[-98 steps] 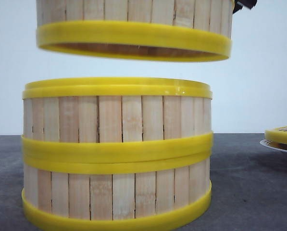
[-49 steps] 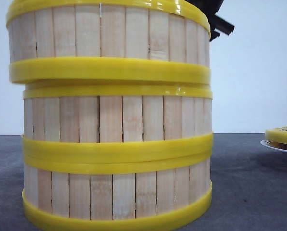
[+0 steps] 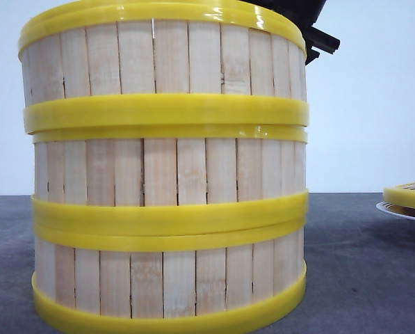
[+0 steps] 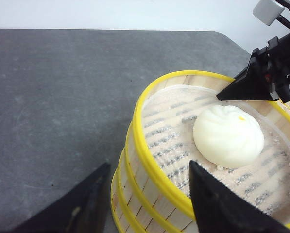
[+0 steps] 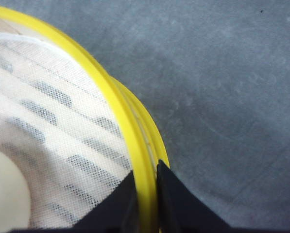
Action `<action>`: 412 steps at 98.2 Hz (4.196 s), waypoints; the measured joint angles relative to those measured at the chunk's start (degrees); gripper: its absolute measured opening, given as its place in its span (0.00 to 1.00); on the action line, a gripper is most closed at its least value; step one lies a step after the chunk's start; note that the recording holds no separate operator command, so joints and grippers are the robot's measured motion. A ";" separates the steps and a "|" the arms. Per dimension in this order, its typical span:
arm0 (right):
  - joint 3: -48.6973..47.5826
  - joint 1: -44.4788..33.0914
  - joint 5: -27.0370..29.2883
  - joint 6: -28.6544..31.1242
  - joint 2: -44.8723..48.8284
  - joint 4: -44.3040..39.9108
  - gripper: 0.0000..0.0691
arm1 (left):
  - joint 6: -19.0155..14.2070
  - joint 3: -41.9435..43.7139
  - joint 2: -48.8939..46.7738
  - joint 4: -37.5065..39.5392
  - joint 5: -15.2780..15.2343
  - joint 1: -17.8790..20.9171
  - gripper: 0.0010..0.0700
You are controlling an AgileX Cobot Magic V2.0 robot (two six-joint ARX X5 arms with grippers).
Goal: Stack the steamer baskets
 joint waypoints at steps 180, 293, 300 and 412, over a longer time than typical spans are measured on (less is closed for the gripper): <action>0.83 -19.91 9.29 0.37 -23.65 -8.90 0.40 | 0.00 0.00 0.00 -0.85 0.02 0.00 0.42; -13.51 -43.93 3.15 0.63 -2.16 1.07 0.37 | 0.00 0.00 0.00 -1.33 0.02 0.00 0.42; -13.51 -44.02 3.15 0.63 -1.62 1.07 0.32 | 0.00 0.00 0.00 -1.36 0.02 0.00 0.42; -12.00 -44.06 0.70 2.12 -1.16 -0.96 0.08 | 0.17 0.00 0.00 -1.53 0.02 0.00 0.42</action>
